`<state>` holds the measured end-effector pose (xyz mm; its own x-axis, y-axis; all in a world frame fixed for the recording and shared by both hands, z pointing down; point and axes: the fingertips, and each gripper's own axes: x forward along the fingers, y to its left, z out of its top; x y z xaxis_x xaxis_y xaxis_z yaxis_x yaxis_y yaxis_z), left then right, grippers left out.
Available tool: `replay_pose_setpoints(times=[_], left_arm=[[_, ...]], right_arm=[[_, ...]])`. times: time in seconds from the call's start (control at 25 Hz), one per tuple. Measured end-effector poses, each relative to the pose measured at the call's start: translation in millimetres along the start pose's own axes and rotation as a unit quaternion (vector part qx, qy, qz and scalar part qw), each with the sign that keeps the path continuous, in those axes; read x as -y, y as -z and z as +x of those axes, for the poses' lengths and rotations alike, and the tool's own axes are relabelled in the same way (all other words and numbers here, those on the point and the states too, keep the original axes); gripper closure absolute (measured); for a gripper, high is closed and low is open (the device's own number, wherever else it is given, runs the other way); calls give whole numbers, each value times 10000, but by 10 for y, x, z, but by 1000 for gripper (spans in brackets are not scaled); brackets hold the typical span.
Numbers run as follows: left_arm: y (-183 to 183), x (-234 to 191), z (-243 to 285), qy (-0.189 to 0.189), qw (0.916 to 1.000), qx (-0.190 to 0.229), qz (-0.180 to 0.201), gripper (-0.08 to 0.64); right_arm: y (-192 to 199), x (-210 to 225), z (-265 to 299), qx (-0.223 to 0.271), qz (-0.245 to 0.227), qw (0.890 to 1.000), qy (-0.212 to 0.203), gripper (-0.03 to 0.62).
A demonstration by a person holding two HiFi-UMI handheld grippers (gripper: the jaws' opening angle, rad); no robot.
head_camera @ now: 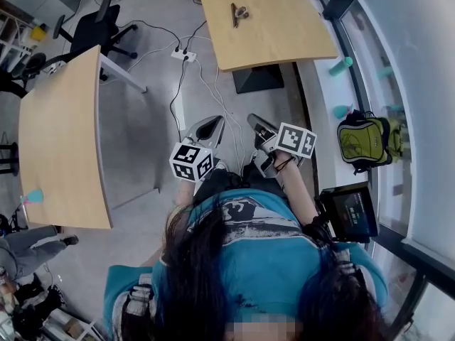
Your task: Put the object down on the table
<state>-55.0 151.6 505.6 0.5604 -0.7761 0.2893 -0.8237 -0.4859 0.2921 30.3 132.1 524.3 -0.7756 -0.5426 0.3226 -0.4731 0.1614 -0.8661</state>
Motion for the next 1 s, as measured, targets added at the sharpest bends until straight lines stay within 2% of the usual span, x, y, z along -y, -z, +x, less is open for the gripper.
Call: replay_pose_setpoints(times=[0.48,1.0], left_arm=[[2,54,-38,264,9995,-183,26,557],[81,70,-105,399,9990,-194,55,557]], right_arm=[[128,4,-47,76,236,9996,129,565],[265,-17,-38,85,227,9996,159,565]])
